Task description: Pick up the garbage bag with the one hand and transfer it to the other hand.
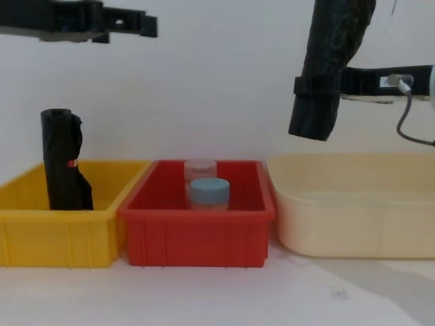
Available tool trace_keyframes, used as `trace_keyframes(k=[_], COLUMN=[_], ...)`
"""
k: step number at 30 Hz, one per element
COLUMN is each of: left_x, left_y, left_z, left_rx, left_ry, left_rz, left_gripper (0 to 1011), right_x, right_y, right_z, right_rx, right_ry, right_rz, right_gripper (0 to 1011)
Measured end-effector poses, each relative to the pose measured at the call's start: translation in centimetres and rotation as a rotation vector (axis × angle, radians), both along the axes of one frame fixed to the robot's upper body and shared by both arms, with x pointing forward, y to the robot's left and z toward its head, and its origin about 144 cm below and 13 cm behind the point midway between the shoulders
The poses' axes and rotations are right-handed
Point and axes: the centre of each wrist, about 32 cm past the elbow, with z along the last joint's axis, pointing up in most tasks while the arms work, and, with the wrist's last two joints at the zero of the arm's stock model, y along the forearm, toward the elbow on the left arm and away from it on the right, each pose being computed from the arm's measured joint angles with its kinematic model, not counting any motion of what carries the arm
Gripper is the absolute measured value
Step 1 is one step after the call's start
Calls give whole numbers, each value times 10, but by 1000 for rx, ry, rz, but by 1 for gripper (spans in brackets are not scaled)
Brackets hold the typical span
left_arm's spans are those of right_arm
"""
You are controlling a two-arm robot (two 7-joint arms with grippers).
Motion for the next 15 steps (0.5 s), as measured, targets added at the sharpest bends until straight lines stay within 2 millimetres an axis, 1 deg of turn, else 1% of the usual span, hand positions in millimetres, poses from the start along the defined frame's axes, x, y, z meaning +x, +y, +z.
trace_keyframes(k=[2, 5, 7, 9, 10, 11, 13, 14, 15], left_x=[-2, -6, -8, -9, -10, -11, -12, -13, -13], left_y=[3, 7, 9, 10, 12, 13, 15, 16, 16], left_z=[-3, -7, -10, -11, -14, -15, -17, -18, -18], left_rx=[0, 1, 3, 6, 8, 10, 13, 15, 16], left_ry=[9, 21, 30, 36, 42, 44, 50, 53, 55], left_rz=[38, 86, 124, 150, 171, 182, 207, 217, 224], left_gripper=[1001, 1001, 1000, 1001, 1000, 1000, 1000, 1000, 1001], right_x=[4, 10, 13, 15, 17, 18, 20, 21, 21], right_y=[0, 1, 1, 1, 0, 0, -1, -1, -2], right_z=[0, -1, -1, -2, -1, -2, -2, -2, -2], right_rx=[-1, 1, 2, 3, 4, 5, 6, 8, 8], right_ry=[2, 5, 8, 10, 10, 12, 15, 15, 16], right_rz=[-8, -21, -36, -46, -58, -62, -71, -80, -84], right_gripper=[604, 718, 774, 804, 865, 865, 913, 959, 967])
